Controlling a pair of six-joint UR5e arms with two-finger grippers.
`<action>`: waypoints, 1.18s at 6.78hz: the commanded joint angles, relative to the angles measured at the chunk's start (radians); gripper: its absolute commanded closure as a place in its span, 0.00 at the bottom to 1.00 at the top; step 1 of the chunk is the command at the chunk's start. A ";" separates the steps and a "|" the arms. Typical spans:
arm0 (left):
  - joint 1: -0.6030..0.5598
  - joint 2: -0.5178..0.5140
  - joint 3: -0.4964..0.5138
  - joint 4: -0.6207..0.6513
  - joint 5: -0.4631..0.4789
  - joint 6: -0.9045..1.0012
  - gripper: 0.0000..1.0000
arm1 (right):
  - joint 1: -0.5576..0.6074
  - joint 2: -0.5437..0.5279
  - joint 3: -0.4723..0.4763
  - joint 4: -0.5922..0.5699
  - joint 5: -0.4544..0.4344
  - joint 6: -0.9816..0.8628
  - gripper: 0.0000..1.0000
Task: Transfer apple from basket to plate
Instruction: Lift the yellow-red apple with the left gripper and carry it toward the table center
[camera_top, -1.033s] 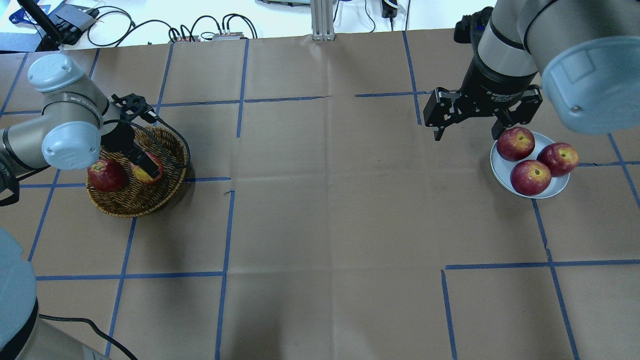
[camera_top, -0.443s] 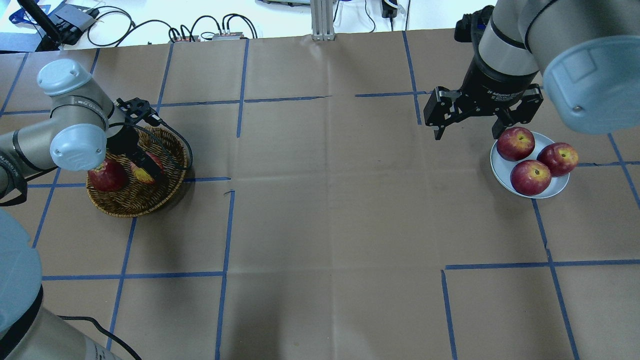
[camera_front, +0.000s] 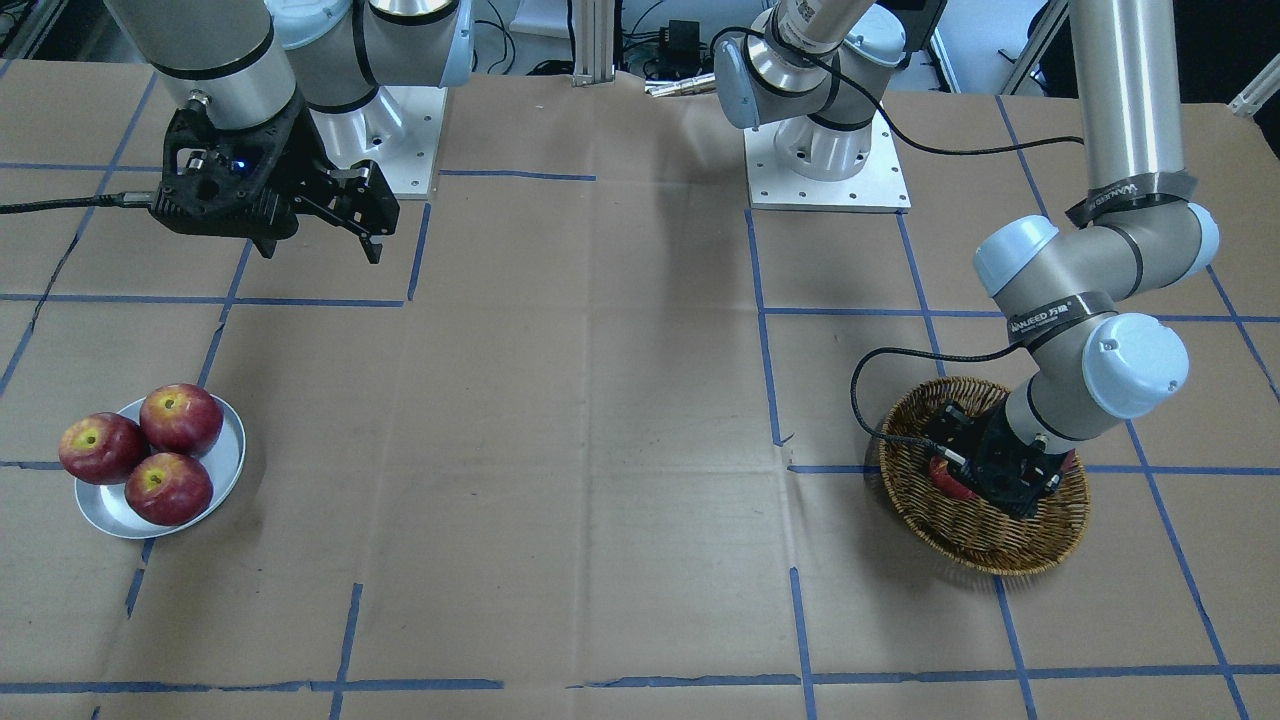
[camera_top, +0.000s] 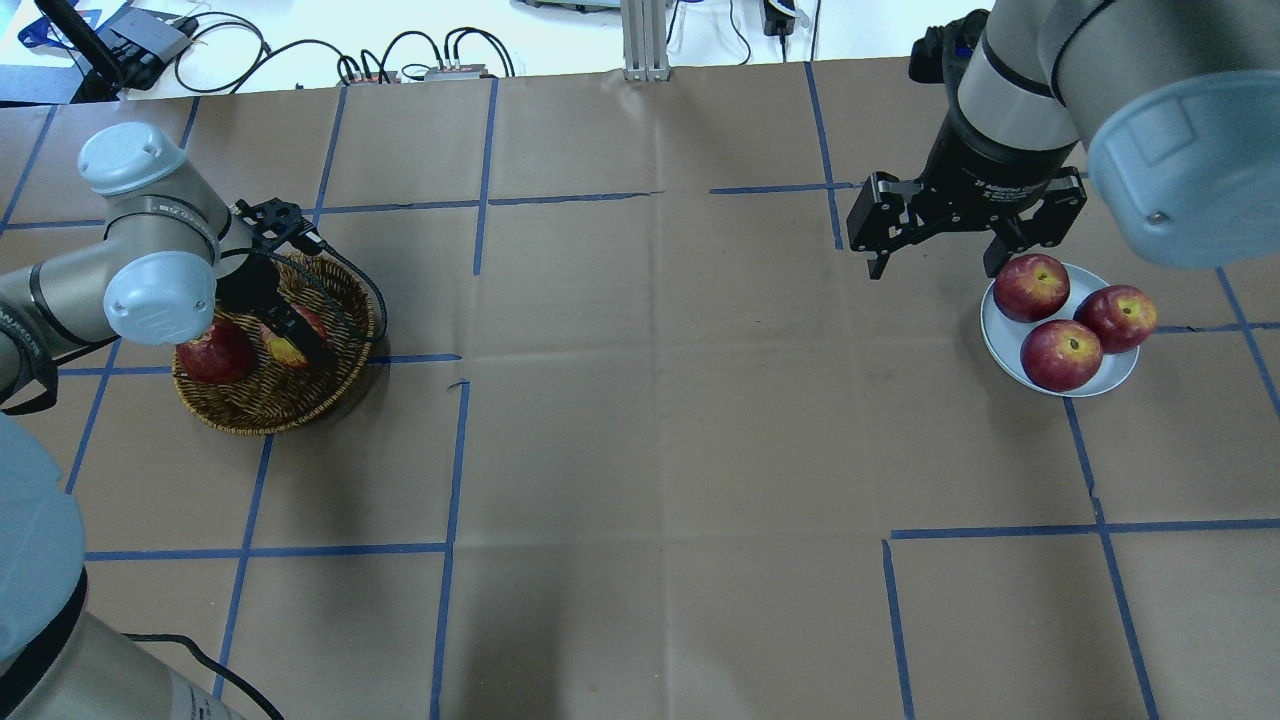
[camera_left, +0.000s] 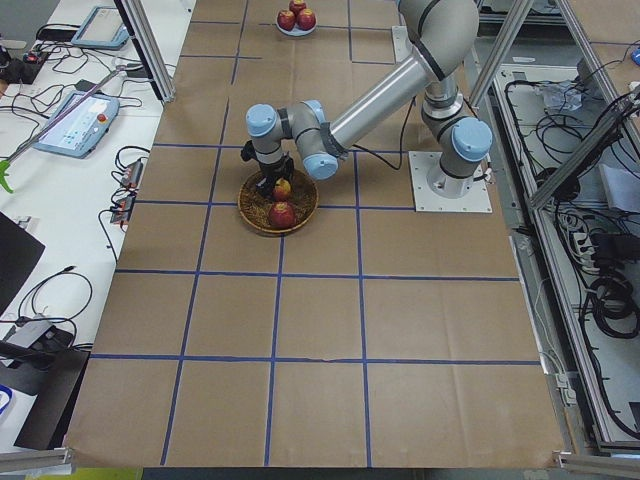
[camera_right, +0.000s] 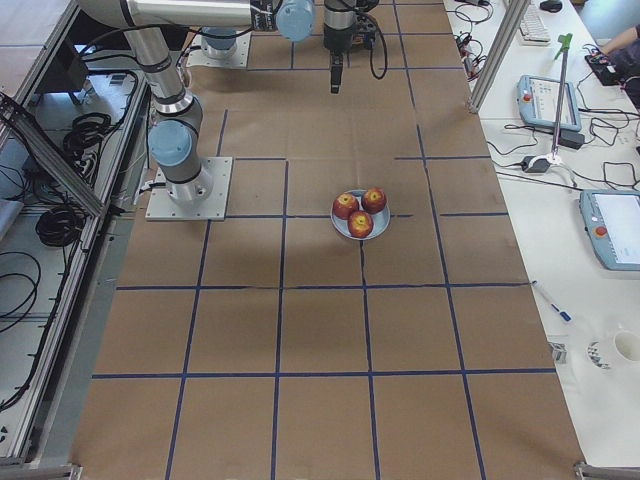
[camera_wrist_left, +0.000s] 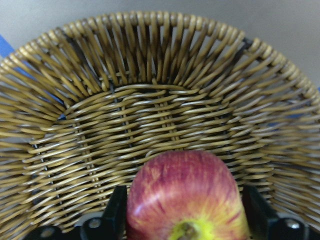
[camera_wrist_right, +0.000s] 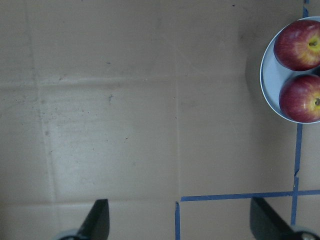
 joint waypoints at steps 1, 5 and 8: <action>0.000 -0.006 0.002 0.002 0.001 -0.002 0.18 | 0.000 -0.001 0.001 0.000 0.003 0.001 0.00; -0.026 0.022 0.033 0.000 -0.007 -0.093 0.51 | 0.000 -0.001 0.000 0.000 0.003 0.001 0.00; -0.304 0.077 0.062 -0.012 -0.005 -0.593 0.51 | 0.000 -0.002 -0.002 0.000 0.000 0.001 0.00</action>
